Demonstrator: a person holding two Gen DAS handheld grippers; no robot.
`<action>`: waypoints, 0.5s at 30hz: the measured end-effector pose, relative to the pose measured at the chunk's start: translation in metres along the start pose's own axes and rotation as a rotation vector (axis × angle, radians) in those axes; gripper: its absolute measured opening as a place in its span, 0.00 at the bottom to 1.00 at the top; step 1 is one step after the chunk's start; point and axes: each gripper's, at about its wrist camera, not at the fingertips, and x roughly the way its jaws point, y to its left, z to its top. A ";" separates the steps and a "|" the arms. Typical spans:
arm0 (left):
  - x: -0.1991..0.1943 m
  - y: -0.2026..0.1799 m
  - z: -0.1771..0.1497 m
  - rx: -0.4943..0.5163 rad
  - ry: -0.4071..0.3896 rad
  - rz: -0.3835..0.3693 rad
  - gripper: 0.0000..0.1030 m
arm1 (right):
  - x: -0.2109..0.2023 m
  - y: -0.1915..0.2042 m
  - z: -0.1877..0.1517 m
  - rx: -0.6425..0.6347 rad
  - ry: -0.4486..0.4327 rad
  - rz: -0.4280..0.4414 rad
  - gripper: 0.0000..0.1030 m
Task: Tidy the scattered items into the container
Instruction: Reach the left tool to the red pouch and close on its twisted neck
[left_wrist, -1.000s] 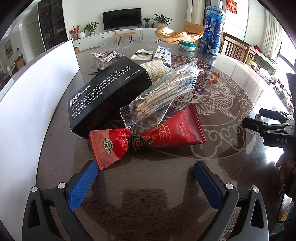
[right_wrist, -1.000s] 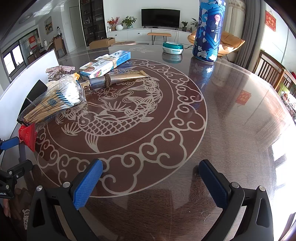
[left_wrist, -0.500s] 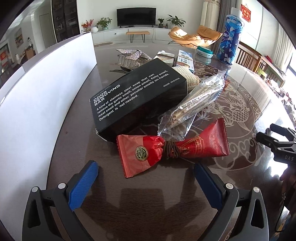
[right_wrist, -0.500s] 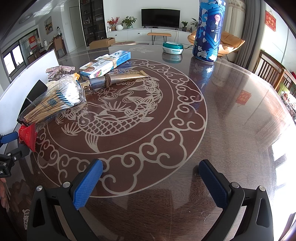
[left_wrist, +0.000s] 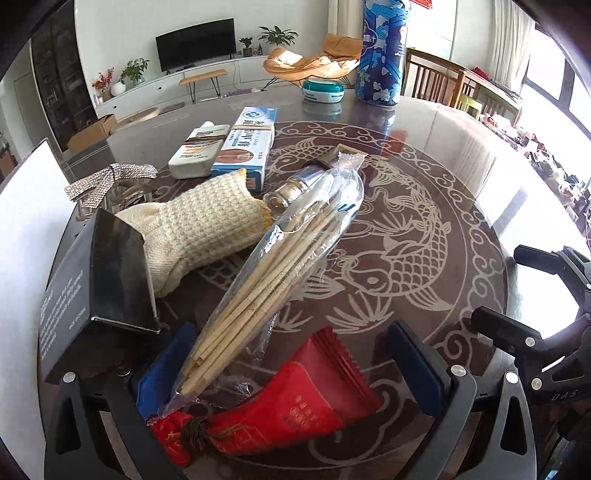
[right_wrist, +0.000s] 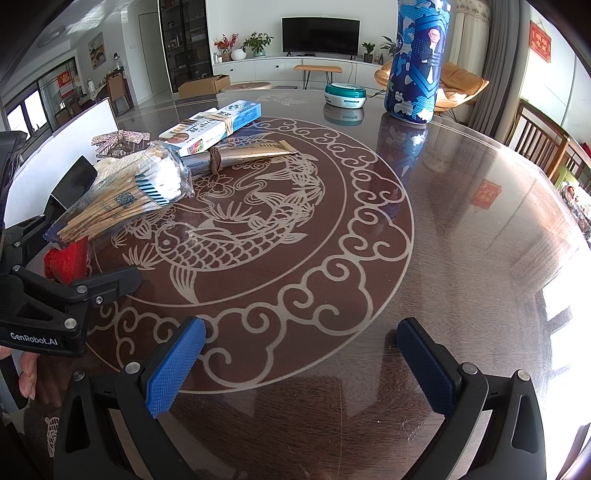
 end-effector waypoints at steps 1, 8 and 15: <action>0.000 -0.004 0.000 0.018 -0.001 -0.012 1.00 | 0.000 0.000 0.000 0.000 0.000 0.000 1.00; -0.032 0.021 -0.037 -0.077 -0.034 -0.044 1.00 | 0.000 0.000 0.000 0.000 0.000 0.000 1.00; -0.056 0.067 -0.070 -0.254 -0.074 -0.005 1.00 | 0.001 0.000 0.000 0.000 0.000 0.000 1.00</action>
